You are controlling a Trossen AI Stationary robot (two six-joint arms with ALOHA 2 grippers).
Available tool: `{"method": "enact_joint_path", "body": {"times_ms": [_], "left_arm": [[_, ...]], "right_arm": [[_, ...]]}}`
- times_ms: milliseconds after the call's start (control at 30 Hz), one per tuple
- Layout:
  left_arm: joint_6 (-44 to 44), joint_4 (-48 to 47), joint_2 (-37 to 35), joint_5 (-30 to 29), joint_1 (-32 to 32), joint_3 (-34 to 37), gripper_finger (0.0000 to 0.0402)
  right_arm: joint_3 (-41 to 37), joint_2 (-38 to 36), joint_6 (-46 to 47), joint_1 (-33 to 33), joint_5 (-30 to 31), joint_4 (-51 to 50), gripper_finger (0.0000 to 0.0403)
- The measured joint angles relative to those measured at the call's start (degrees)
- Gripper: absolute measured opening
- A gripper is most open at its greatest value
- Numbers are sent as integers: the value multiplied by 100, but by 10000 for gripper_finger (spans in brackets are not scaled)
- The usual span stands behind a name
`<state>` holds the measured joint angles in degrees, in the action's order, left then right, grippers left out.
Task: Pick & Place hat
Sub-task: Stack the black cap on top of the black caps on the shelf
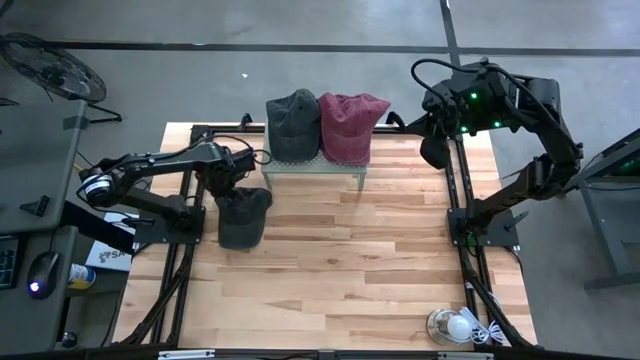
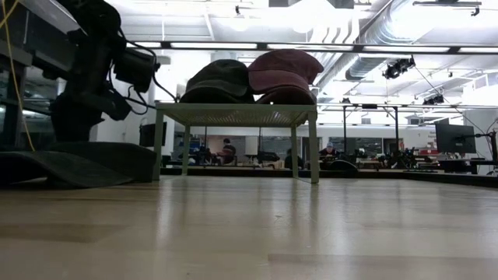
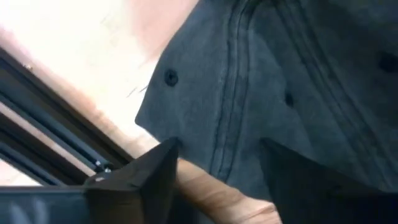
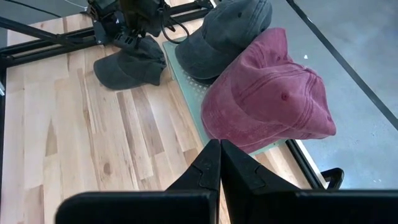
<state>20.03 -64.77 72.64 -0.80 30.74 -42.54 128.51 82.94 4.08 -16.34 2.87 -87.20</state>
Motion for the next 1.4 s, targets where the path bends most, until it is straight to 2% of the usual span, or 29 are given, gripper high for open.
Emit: {"method": "enact_joint_path", "body": {"times_ms": [533,733,900,1233,1400], "left_arm": [[134,-503,0,333,-4,0,13],[178,-683,-2,646,-11,0,7],[277,-767,-52,971,-388,0,4],[1343,-1055,-588,1461,-1865,-50,2],[2149,-1039,-869,1380,-2653,-590,1]], "right_arm": [[0,0,-20,2,-1,50,0],[0,-2,-20,1,-2,155,0],[0,-2,-16,1,-2,175,0],[0,-2,-7,0,-16,174,0],[0,0,-6,1,-45,175,0]]}}
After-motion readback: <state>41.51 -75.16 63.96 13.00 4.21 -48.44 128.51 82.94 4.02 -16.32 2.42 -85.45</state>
